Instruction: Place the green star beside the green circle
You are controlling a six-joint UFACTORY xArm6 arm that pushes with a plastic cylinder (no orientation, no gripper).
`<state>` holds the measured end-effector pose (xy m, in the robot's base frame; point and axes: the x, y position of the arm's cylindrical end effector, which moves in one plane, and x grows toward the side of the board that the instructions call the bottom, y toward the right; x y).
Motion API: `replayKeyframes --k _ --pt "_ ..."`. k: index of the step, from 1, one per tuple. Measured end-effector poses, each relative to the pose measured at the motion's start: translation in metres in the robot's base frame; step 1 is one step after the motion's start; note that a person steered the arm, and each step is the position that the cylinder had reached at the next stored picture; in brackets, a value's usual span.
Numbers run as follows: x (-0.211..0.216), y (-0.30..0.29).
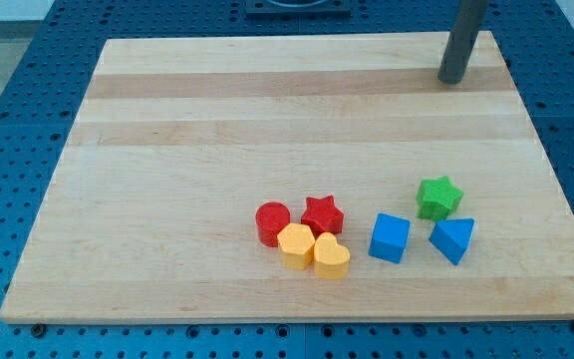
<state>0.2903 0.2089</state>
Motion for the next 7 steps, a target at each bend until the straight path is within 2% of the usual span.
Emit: replayKeyframes --k 3,7 --pt "-0.018 0.000" --pt "0.264 0.048"
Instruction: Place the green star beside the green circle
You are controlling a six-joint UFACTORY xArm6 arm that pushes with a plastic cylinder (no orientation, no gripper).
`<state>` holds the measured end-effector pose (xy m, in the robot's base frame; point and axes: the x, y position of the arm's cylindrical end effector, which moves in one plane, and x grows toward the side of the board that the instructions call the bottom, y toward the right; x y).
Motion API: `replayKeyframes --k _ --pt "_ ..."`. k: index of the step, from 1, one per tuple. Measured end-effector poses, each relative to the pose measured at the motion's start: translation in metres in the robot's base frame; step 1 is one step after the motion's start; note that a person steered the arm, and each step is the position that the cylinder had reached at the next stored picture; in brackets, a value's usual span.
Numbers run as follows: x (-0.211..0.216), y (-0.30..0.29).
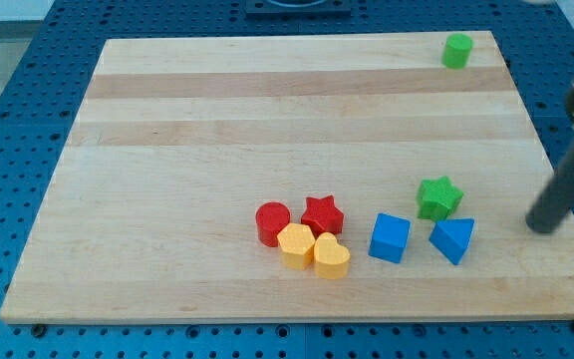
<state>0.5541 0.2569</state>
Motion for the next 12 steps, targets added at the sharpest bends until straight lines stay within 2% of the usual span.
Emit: replayKeyframes --k 1,3,4,5,6,10,12 --pt "0.009 0.000" --pt "0.042 -0.059" --pt "0.042 -0.067" --pt "0.028 -0.094" --pt "0.017 -0.095" --pt "-0.083 -0.095" --pt "-0.059 -0.097"
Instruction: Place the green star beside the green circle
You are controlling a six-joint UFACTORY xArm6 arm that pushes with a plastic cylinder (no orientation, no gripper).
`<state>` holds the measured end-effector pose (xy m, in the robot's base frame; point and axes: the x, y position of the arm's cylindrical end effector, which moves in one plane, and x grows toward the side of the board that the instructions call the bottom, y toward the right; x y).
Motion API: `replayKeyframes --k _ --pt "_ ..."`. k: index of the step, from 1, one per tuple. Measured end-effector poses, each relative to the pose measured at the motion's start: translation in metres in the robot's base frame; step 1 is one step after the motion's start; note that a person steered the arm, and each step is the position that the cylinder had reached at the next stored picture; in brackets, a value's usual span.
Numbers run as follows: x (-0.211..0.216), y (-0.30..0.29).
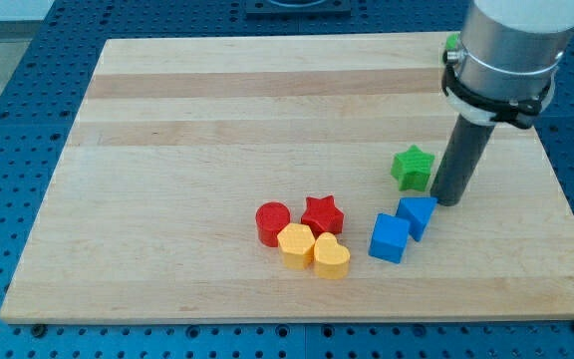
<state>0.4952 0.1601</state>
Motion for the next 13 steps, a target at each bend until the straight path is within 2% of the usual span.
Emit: replayKeyframes --k 5,6,10,13 --pt "-0.010 -0.058" --pt "-0.023 -0.051" --pt "-0.021 -0.048" --pt "-0.037 -0.018"
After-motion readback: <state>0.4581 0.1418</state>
